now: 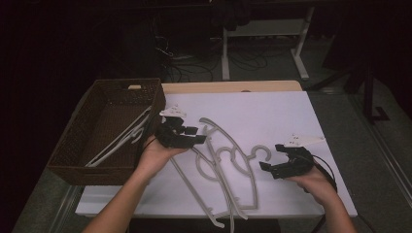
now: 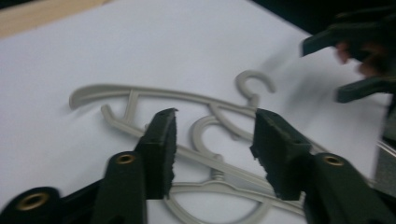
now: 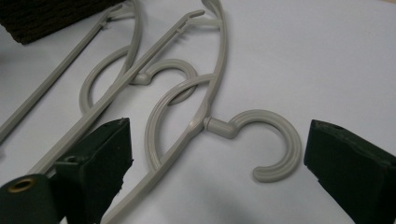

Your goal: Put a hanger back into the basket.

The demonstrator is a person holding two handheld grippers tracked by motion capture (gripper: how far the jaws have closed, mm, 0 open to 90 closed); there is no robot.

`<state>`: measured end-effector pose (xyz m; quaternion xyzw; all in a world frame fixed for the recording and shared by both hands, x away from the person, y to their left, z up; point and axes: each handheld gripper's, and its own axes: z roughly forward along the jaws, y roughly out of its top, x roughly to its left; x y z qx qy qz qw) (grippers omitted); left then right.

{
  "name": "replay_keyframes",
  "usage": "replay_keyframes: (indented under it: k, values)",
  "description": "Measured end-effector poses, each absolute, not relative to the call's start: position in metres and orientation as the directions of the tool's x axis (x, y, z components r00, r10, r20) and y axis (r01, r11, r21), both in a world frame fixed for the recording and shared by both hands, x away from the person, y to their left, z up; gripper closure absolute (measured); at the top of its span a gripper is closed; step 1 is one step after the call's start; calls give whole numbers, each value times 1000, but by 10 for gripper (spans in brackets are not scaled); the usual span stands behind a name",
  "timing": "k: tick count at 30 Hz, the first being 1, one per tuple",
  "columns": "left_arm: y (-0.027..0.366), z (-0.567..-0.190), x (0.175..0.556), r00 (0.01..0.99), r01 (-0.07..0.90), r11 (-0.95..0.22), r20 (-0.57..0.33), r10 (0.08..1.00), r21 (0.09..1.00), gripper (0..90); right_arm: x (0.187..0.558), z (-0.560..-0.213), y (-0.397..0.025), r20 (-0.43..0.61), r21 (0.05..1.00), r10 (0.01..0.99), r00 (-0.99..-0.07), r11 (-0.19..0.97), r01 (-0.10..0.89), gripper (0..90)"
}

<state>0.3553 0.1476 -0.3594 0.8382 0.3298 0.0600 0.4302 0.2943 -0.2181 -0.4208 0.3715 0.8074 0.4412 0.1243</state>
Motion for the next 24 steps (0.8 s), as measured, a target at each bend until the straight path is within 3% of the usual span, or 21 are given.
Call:
replay_keyframes:
  k: [4,9,15,24]
  values:
    - [138,-385,371,751,534,-441,-165,640,721,728,295,-422,-218,131,799,710,-692,337,498,93]
    - [132,-415,391,724,577,-481,-141,675,661,894,295,-422,-220,135,803,714,-687,328,498,96]
    - [122,-439,403,703,615,-494,-144,696,614,898,293,-422,-222,138,805,716,-685,322,498,96]
    - [108,-445,422,680,631,-467,-150,718,620,899,293,-422,-221,141,803,716,-684,322,502,96]
